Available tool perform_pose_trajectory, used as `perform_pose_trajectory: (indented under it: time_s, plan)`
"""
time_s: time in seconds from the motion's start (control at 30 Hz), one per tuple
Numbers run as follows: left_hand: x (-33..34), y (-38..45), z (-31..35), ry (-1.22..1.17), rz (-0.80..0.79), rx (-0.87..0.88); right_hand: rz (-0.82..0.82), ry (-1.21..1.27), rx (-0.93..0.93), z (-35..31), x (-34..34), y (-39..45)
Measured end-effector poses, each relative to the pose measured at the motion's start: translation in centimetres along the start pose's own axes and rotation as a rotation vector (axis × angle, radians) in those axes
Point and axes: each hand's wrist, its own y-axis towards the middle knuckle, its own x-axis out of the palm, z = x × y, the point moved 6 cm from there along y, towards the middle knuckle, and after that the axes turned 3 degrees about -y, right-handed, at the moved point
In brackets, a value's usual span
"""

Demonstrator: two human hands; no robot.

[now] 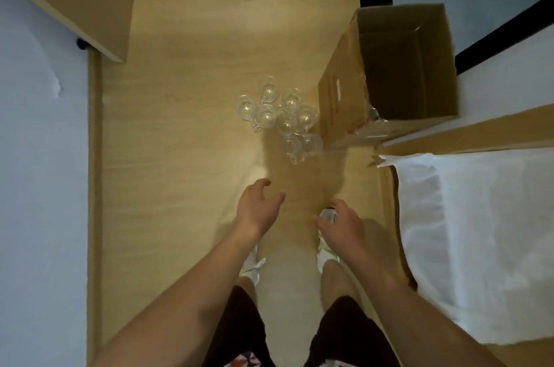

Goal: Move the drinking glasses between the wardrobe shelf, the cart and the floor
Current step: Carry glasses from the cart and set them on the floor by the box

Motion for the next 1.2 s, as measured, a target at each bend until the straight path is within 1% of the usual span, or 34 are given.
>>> perform_pose_trajectory:
  time_s: [0.17,0.27,0.37,0.43,0.53,0.63,0.7,0.73,0.87,0.97,1.07,1.2]
  plan:
    - [7.5,7.8,-1.7,-0.046,0.017,-0.08,-0.031,-0.009,0.002,1.9,2.4,12.2]
    - [12.9,14.1,-3.8,-0.089,0.005,-0.125,-0.054,0.011,-0.017,3.2,6.1,20.8]
    - [17.0,20.7,-6.2,-0.126,0.022,-0.138,-0.078,0.117,0.021,4.9,10.2,28.6]
    - [19.6,24.7,-8.5,-0.18,0.034,-0.144,-0.093,0.204,0.083,6.5,13.3,33.5]
    - [22.5,29.1,-11.9,-0.268,0.034,-0.203,-0.095,0.378,0.224,8.5,17.4,38.8]
    - [24.6,33.3,-13.5,-0.34,0.043,-0.277,-0.149,0.485,0.261,8.9,19.7,43.0]
    - [25.4,36.1,-13.8,-0.455,0.014,-0.299,-0.242,0.531,0.247,8.6,20.5,45.3]
    - [25.6,37.1,-13.6,-0.526,-0.008,-0.319,-0.253,0.55,0.249,8.6,20.6,46.2]
    - [27.1,39.8,-13.7,-0.81,-0.085,-0.447,-0.223,0.683,0.305,9.0,21.3,47.8]
    - [28.5,39.9,-13.1,-0.882,-0.166,-0.469,-0.267,0.745,0.319,8.3,21.9,47.2]
    - [29.4,39.7,-12.7,-0.926,-0.221,-0.464,-0.267,0.872,0.325,7.7,22.5,47.1]
    - [30.0,39.6,-12.5,-0.984,-0.22,-0.47,-0.229,0.946,0.313,8.0,22.2,46.7]
